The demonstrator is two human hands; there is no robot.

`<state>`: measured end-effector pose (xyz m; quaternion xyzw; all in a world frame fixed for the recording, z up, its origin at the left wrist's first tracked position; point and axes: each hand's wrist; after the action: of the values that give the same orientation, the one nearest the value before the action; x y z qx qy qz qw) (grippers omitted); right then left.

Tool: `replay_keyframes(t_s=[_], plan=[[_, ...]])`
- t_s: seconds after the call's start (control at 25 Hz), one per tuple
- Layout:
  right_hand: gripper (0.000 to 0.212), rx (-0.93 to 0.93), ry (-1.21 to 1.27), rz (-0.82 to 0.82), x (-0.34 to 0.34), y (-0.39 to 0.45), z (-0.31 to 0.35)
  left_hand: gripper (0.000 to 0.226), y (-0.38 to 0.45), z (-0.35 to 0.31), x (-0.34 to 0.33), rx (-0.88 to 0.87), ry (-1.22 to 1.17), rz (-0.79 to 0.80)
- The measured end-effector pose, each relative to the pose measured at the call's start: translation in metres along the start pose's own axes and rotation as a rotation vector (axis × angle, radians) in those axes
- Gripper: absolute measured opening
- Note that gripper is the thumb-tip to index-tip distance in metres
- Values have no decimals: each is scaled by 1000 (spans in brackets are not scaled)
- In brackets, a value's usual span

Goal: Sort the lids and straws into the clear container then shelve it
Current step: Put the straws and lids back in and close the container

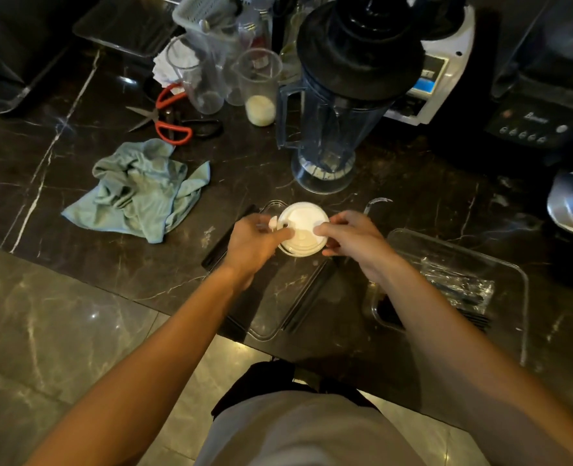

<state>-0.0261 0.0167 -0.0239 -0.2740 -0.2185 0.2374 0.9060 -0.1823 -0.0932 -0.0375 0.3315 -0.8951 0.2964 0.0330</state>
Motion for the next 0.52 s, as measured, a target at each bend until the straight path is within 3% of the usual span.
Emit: replay_keyframes(t_s=[0.28,0.52], plan=[[24,92,196,-196,121,-50,-16,48,-33,-60,-97,-231,9,167],[18,38,208,-254,180,-75,-64,50,-73,-55,-166,-159,25,255]])
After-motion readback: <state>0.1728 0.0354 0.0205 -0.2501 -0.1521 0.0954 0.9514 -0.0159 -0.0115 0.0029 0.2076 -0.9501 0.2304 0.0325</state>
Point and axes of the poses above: each hand's wrist, its own y-axis towards the middle knuckle, its own x-axis out of the back of the hand, z = x × y, and after that the axes turned 4 degrees about -z, right-handed
